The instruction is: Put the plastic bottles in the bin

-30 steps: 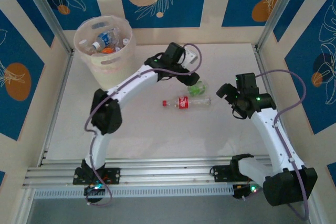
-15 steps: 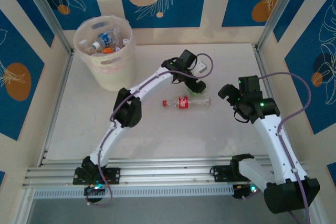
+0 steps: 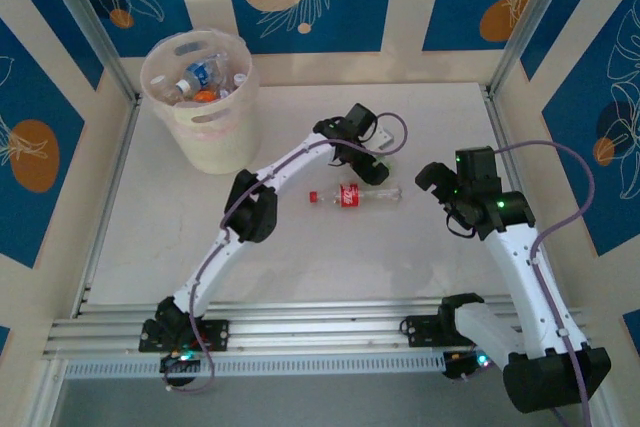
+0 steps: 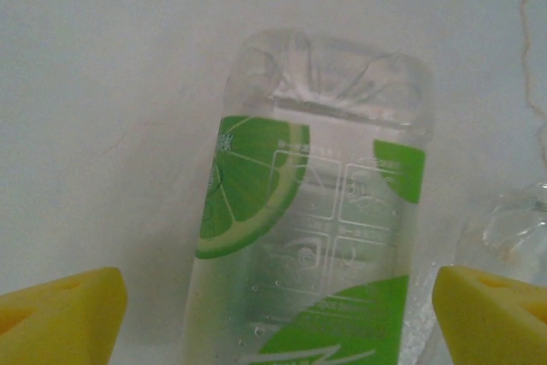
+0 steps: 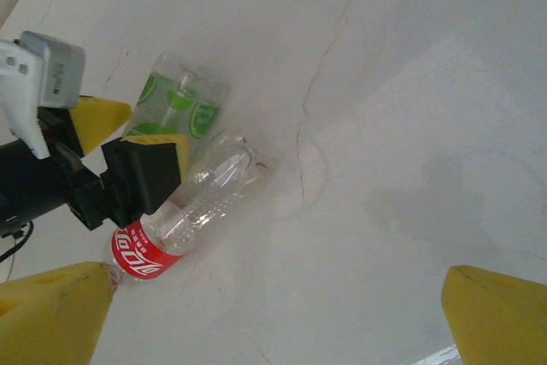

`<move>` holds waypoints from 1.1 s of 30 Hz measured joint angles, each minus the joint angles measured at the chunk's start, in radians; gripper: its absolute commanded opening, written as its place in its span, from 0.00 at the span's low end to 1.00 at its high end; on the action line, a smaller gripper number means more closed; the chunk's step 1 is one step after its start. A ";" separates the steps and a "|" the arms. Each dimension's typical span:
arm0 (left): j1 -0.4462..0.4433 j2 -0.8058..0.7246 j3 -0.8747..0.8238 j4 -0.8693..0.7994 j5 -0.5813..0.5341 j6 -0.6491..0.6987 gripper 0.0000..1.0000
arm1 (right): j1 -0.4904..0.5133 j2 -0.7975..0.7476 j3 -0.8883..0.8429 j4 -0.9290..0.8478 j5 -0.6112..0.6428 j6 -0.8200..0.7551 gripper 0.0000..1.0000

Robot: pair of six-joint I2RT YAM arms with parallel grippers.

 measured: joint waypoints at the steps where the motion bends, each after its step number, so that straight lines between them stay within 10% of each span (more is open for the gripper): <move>1: 0.000 0.004 0.002 -0.002 -0.005 0.002 0.88 | 0.002 -0.003 0.000 0.000 0.000 0.000 0.99; 20: 0.035 0.034 0.037 -0.029 -0.112 0.031 0.57 | 0.022 -0.031 -0.005 0.013 0.002 0.004 0.99; 33: 0.038 -0.095 0.104 -0.029 -0.237 0.058 0.53 | 0.042 -0.007 -0.040 0.052 -0.004 0.003 0.99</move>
